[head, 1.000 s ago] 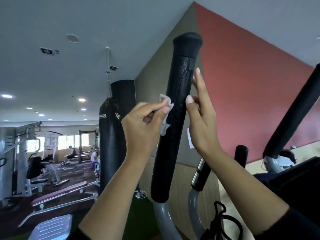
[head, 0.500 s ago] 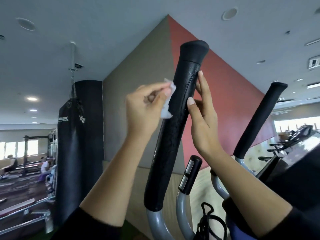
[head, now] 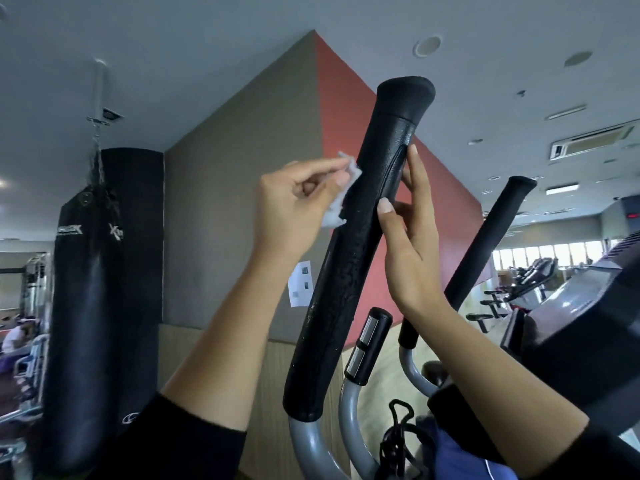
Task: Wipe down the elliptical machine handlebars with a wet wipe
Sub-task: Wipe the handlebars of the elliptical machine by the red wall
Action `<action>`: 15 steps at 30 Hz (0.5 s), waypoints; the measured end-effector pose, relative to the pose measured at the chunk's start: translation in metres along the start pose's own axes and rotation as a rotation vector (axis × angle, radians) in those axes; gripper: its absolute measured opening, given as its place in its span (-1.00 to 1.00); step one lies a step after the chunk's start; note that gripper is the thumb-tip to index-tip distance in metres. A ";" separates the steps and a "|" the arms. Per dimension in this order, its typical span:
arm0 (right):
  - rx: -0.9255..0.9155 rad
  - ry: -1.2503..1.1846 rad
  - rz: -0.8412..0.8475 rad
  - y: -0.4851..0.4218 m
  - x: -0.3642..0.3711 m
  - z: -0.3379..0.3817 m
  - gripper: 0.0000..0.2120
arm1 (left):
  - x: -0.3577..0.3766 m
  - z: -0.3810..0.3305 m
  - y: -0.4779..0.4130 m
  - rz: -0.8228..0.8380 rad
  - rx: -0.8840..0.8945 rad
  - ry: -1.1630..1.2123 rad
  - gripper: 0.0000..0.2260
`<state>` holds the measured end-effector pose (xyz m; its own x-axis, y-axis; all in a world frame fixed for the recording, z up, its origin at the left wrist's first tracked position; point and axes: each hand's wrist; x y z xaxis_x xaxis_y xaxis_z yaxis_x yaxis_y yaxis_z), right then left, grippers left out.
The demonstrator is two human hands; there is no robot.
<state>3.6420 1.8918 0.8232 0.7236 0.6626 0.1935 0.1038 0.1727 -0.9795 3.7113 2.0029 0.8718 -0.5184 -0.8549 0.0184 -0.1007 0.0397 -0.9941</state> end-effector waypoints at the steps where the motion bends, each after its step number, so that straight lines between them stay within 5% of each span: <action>1: -0.005 0.007 -0.004 0.001 0.001 0.000 -0.45 | 0.004 0.000 -0.001 0.006 -0.002 0.025 -0.77; 10: 0.003 0.075 -0.005 0.020 0.003 -0.001 -0.44 | -0.019 0.025 0.041 0.100 -0.031 0.054 -0.78; 15: 0.009 0.109 -0.007 0.025 0.004 0.002 -0.45 | -0.013 0.022 0.026 0.007 -0.094 0.136 -0.80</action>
<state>3.6460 1.9000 0.7998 0.7928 0.5784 0.1922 0.1033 0.1833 -0.9776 3.7335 2.0036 0.8437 -0.6290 -0.7768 0.0319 -0.1725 0.0994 -0.9800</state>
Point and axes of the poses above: each hand's wrist, its own y-axis away from the middle knuckle, its own x-axis out of the palm, z = x × y
